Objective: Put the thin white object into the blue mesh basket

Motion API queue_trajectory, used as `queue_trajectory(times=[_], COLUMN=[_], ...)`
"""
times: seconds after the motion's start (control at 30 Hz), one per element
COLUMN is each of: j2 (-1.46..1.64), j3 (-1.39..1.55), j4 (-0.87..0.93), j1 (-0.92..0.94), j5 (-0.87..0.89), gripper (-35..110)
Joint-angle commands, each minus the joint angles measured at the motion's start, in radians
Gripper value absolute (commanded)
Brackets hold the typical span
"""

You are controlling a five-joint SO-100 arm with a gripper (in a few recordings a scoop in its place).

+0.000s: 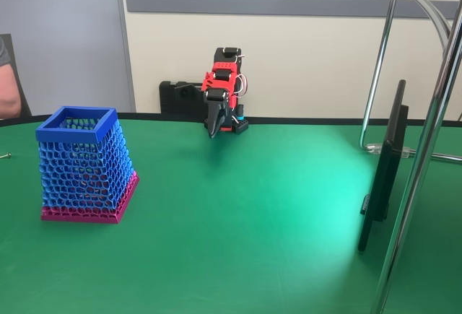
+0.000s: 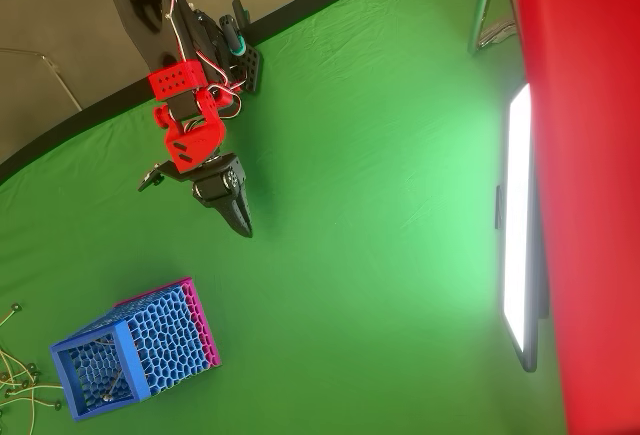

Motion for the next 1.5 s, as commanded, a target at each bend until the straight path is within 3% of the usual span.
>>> queue_trajectory(times=[0.0, 0.63, 1.47], j2=[0.054, 0.403, 0.407], j3=[0.011, 0.011, 0.011], j4=[0.055, 0.508, 0.627], j1=[-0.005, -0.069, -0.089], j5=[0.011, 0.031, 0.084], gripper=[0, 1, 1])
